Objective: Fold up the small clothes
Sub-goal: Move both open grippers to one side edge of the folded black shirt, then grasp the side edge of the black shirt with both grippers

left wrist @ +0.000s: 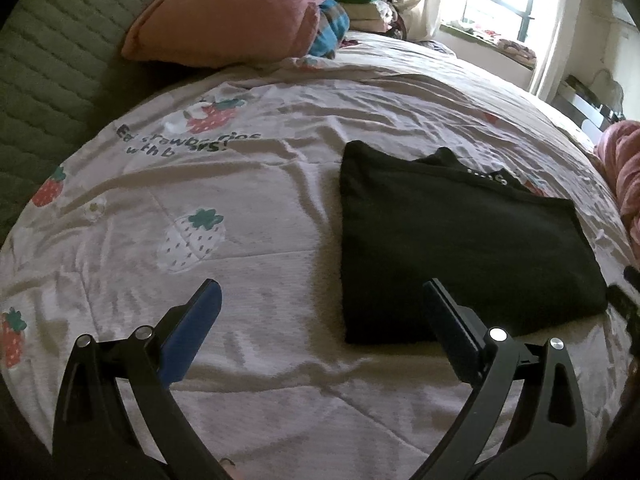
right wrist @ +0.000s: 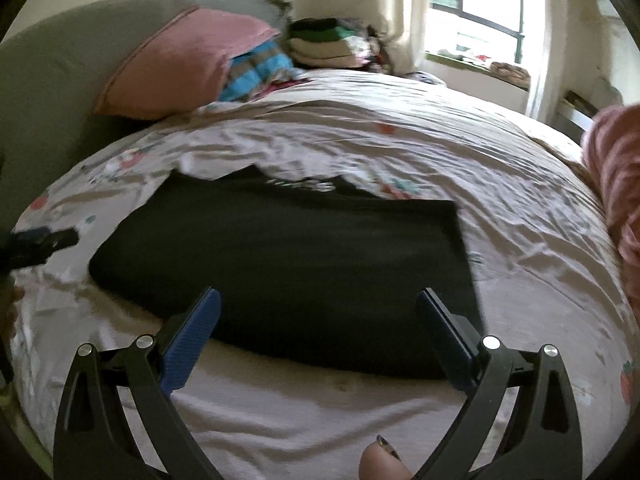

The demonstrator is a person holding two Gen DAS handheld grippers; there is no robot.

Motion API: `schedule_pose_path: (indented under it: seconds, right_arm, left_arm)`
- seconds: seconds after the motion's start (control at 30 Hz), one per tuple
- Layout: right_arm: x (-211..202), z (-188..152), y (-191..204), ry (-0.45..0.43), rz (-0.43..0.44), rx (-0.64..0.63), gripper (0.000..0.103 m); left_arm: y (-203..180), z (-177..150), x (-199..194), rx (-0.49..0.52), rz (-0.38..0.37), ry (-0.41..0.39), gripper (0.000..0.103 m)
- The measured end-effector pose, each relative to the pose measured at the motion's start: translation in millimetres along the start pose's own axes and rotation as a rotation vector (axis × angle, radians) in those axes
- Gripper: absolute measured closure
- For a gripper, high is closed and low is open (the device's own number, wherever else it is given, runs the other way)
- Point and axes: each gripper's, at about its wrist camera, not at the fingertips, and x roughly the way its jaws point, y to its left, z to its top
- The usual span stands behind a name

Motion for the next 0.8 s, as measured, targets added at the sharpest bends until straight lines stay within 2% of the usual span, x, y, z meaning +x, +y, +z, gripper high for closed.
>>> schedule_pose_path:
  seconds: [0.37, 0.57, 0.8]
  right_arm:
    - [33, -5, 103, 0.047, 0.113, -0.241, 0.006]
    - [59, -11, 145, 0.083, 0.109, -0.378, 0.006]
    - [86, -11, 173, 0.108, 0.087, -0.456, 0.006]
  left_arm:
    - [29, 29, 22, -0.072, 0.001, 0.032, 0.01]
    - [31, 41, 47, -0.079, -0.002, 0.073, 0.01]
    - [29, 51, 67, -0.081, 0.011, 0.094, 0.01]
